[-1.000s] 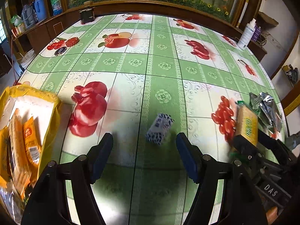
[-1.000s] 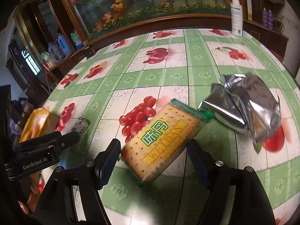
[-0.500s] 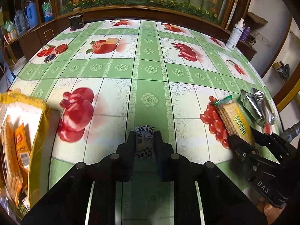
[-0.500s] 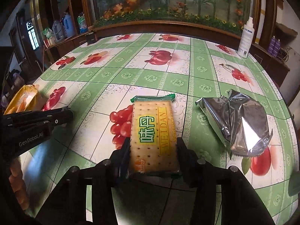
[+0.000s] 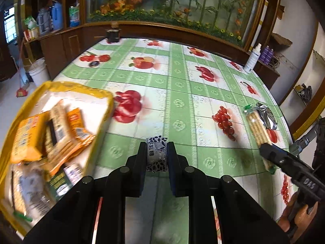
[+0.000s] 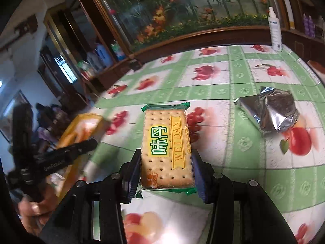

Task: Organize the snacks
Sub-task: 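Carry milk candy and WEIDAN cracker pack over the yellow tray with both tools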

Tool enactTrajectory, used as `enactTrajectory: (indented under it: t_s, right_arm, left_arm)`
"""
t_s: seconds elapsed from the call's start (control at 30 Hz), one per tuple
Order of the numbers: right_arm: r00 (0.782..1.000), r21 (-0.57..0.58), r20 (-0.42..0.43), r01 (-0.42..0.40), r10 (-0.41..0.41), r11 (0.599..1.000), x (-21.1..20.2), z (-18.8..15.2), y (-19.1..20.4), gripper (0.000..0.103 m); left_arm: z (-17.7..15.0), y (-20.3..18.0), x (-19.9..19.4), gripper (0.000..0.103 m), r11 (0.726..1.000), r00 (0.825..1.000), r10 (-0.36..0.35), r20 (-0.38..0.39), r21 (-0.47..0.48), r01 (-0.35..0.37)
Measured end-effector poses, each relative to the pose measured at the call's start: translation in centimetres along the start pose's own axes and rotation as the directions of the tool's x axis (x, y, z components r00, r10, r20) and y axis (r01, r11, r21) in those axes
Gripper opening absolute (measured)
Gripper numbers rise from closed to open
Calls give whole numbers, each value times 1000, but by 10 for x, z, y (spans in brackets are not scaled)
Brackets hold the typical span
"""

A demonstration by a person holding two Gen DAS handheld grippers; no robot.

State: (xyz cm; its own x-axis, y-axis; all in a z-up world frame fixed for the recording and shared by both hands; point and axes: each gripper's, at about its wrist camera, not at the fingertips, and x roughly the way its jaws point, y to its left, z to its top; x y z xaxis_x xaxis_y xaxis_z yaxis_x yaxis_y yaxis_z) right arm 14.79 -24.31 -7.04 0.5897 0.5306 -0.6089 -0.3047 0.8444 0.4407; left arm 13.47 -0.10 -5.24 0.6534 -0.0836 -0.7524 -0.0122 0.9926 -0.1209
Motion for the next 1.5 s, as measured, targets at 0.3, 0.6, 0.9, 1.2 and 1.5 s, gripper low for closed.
enactTrajectory:
  t_s: [0.3, 0.6, 0.9, 1.2, 1.5]
  right_arm:
    - [982, 6, 33, -189, 189, 982, -27, -12, 30, 47]
    - [966, -44, 19, -256, 257, 966, -31, -20, 70, 47]
    - [954, -75, -9, -301, 301, 951, -28, -29, 99, 47]
    - [945, -96, -34, -328, 326, 940, -23, -35, 120, 47]
    - [938, -124, -54, -348, 343, 929, -10, -30, 137, 47]
  left_arm:
    - [-18, 25, -37, 16, 991, 992, 124, 31, -46, -123]
    - [-29, 48, -65, 16, 982, 983, 170, 65, -91, -164]
    - [-38, 68, -85, 16, 973, 974, 208, 86, -120, -197]
    - [-47, 84, -91, 16, 968, 973, 218, 81, -147, -204]
    - [-49, 93, -95, 16, 964, 970, 228, 84, -160, -213]
